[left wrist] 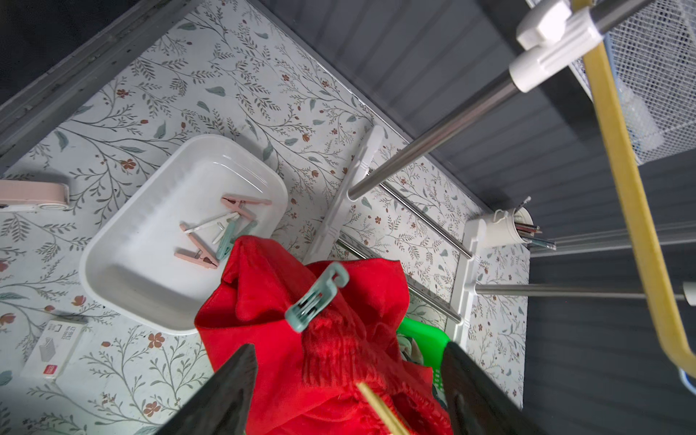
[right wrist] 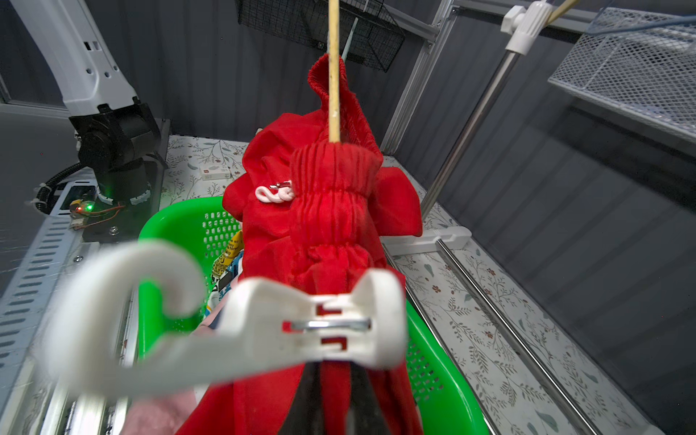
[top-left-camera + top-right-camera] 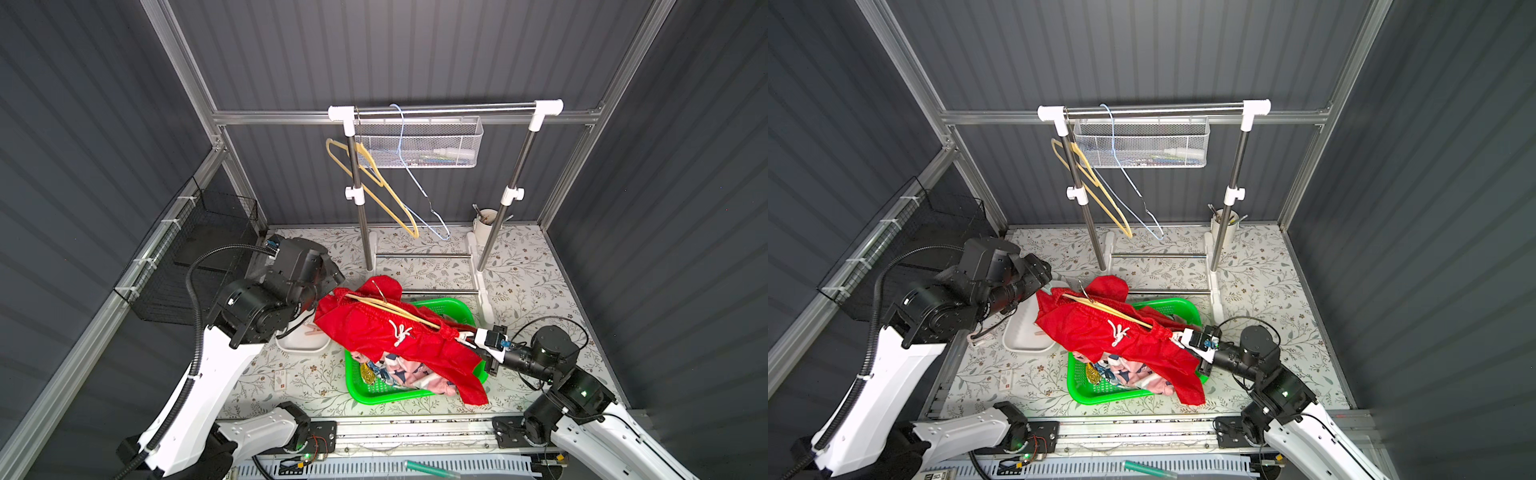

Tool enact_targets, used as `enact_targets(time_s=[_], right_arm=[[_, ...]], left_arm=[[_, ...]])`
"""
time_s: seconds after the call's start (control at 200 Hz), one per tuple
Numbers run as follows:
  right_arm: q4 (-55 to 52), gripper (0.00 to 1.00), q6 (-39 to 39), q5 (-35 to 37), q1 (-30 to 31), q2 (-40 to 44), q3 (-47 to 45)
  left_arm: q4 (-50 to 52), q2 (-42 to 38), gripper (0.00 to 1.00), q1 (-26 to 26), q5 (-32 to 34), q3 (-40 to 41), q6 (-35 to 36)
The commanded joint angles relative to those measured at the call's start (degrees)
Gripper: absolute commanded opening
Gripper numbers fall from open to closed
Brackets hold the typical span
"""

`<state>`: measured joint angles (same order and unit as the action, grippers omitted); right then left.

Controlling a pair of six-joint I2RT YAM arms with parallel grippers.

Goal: Remove the clothespins securing shorts to the hanger
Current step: Remove the clothespin from the hanger.

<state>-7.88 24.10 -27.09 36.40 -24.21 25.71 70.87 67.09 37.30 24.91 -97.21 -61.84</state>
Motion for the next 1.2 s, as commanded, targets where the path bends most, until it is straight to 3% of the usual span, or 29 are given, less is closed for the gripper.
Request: enact_targets(time_s=[0.0,0.305,0.7,0.851,1.196], right_arm=[[1.10,0.00,1.89,3.24,1.72,0.34,0.74],[3.36,0.00,4.20,10.21,4.20,1.13,-0.58],[6.79,0.00,7.03,12.75,7.53,1.45,-2.42],[7.24,0.00,7.45,13.66,8.20,1.53,-2.86],[8.87,0.00,7.55,14.11,8.53,1.35,-3.55]], left_arm=[[6.39,2.84,0.78,-0.11,2.78,-2.78,-7.01],[16.09,7.83,0.75,-0.04,1.84,-6.29,-20.57],[16.82,13.79,0.77,-0.95,1.89,-9.90,-24.19],[16.41,13.92,0.79,-3.18,0.22,-8.48,-24.86],[13.01,12.96,0.72,-7.95,-3.86,-3.31,-23.15]])
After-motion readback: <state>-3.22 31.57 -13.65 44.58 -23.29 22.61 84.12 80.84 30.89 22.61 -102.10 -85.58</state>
